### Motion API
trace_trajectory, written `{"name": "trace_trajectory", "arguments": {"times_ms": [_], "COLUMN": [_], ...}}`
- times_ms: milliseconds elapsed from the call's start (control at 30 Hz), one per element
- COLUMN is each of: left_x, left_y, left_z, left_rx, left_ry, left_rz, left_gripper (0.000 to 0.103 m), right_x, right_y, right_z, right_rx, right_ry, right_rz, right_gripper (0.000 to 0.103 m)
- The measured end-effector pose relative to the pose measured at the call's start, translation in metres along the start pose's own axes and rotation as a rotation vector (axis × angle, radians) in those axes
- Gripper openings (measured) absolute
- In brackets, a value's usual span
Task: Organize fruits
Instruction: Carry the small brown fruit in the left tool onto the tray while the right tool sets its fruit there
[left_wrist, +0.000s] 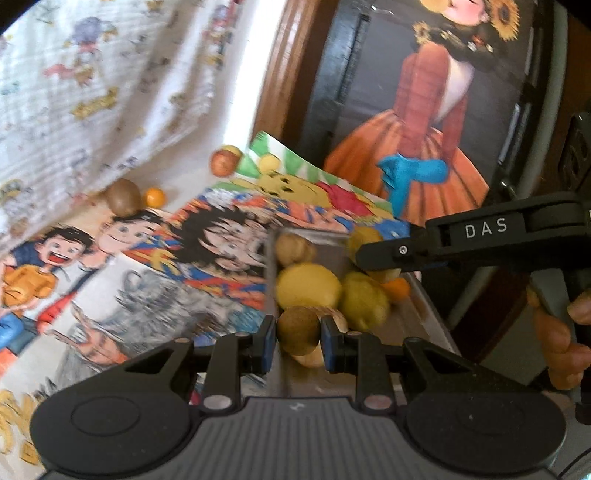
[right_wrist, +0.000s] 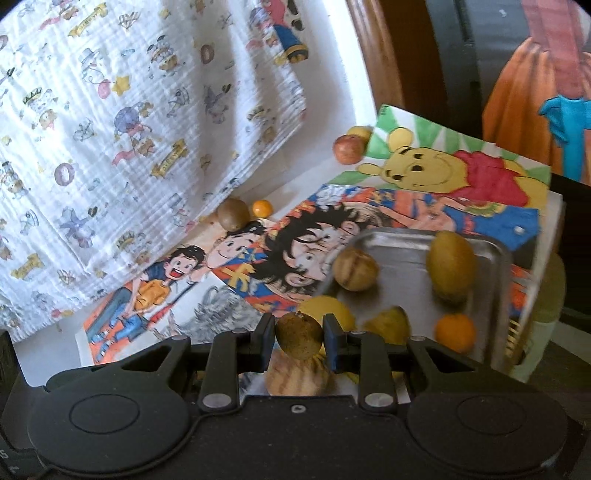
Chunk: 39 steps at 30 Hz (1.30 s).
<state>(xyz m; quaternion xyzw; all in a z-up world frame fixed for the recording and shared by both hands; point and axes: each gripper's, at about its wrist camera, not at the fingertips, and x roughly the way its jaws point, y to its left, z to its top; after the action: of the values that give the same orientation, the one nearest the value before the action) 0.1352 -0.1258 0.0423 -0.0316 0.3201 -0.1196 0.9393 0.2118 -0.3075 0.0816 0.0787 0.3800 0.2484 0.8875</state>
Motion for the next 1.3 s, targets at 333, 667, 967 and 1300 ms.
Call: {"name": "trace_trajectory", "arguments": {"times_ms": [333,667,967,1300], "left_x": [0.022,0.038,0.041,0.04], "left_y": [-0.017,-0.019,-0.02,-0.02], "left_z": [-0.019,-0.029,-0.031,-0.031], "left_rx": [0.04,0.061,0.08,0.074], "left_ry": [0.083,0.125,0.119,0.124], "left_rz": [-0.031,-0.027,-0.023,-0.026], "left_gripper": [0.028,0.028,0.028,0.028], "right_x": [-0.008,0.014,0.026,0.029], "right_y": [-0.023,-0.037,-0.042,-0.039], "right_z": [-0.042,-0.066,-0.072,-0.076], "right_rx": [-0.01,0.003,0.003,-0.022], "right_ry": [-0.043,-0.023,-0.016,-0.025], "right_rz": [-0.06,-0.068,-0.074,-0.088], "right_gripper": [0.03,0.03,0.03,0.03]}}
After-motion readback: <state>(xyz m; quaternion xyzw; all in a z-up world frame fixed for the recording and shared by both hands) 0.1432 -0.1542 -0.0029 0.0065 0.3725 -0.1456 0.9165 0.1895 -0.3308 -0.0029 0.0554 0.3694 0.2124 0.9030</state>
